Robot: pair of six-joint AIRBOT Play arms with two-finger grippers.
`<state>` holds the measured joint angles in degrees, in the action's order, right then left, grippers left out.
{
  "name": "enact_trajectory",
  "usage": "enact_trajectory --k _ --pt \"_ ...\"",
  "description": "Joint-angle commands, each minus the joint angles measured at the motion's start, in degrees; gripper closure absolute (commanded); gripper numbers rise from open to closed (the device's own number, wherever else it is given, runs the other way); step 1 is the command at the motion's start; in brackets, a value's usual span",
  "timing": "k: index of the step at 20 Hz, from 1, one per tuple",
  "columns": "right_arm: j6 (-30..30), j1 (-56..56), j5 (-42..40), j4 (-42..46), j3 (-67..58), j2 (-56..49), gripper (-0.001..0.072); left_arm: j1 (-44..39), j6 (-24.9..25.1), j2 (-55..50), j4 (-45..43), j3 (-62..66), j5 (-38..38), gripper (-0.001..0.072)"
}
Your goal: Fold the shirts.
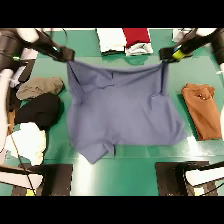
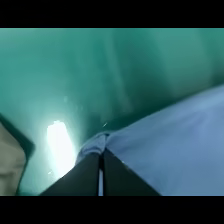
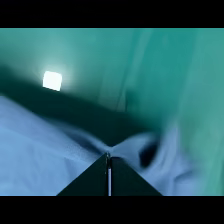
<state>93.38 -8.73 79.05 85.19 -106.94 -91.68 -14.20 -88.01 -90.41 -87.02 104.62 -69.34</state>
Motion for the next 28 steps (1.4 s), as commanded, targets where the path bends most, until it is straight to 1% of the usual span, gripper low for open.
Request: enact_trajectory --k 1,2,3,4,6,8,10,14,15,16,17,20,22,24,28 --pt "0.0 0.0 -4.4 -3.5 3.0 -6.7 0.0687 0.4 0.0 -6.8 -1.5 -0.9 -0.3 0.0658" --pt "-0.5 0.0 -5.2 -4.4 3.0 -6.9 0.0599 0.6 0.0 -6.6 -1.5 -0.8 -0.3 0.0418" --pt "-1.1 0.2 -5.8 -4.7 2.6 -6.8 0.0396 1.2 0.0 -6.2 -1.5 -0.6 -1.0 0.0216" --pt "-1.1 0.3 -5.2 -4.7 1.3 -6.8 0.0365 2.0 0.0 -5.6 -1.5 -0.5 -2.6 0.0212" --pt "-2.2 1.4 -0.6 -4.6 -2.5 -6.4 0.0365 3.9 -0.3 -3.3 -1.4 -0.5 -8.3 0.0212" --pt "-3.6 2.8 2.3 -4.6 -1.4 -3.1 0.0365 5.2 -0.6 0.9 -1.4 -3.8 -12.4 0.0212" --pt "-4.0 5.0 2.6 -4.5 5.5 2.8 0.0365 5.5 -1.9 7.8 -1.4 -13.4 -11.5 0.0212" --pt "-4.1 12.1 2.7 -3.1 28.6 17.6 0.0364 5.5 -5.0 22.7 2.8 -38.4 -4.7 0.0212" --pt "-4.1 14.0 2.9 -2.0 34.5 20.8 0.0361 5.5 -5.1 25.4 4.5 -43.3 -3.2 0.0212" --pt "-4.1 16.3 3.3 -0.9 40.4 23.7 0.0249 5.5 -5.1 27.7 6.1 -47.6 -1.9 0.0212" --pt "-4.1 18.6 3.9 -0.3 45.3 25.9 0.0107 5.5 -5.1 29.2 7.3 -50.7 -1.1 0.0212" --pt "-4.0 26.1 3.0 0.4 58.2 31.1 0.0105 5.5 -5.1 30.6 9.1 -54.9 -0.5 0.0212" --pt "-4.0 30.5 1.6 0.4 64.0 33.3 0.0136 5.5 -5.0 30.6 9.4 -55.2 0.2 0.0212" --pt "-4.6 32.9 0.3 0.3 67.7 33.8 0.0139 5.5 -5.0 30.6 9.6 -55.2 1.4 0.0212" --pt "-5.0 32.7 -2.3 -1.2 70.6 31.3 0.014 5.5 -5.0 30.6 10.1 -55.2 1.8 0.0212"
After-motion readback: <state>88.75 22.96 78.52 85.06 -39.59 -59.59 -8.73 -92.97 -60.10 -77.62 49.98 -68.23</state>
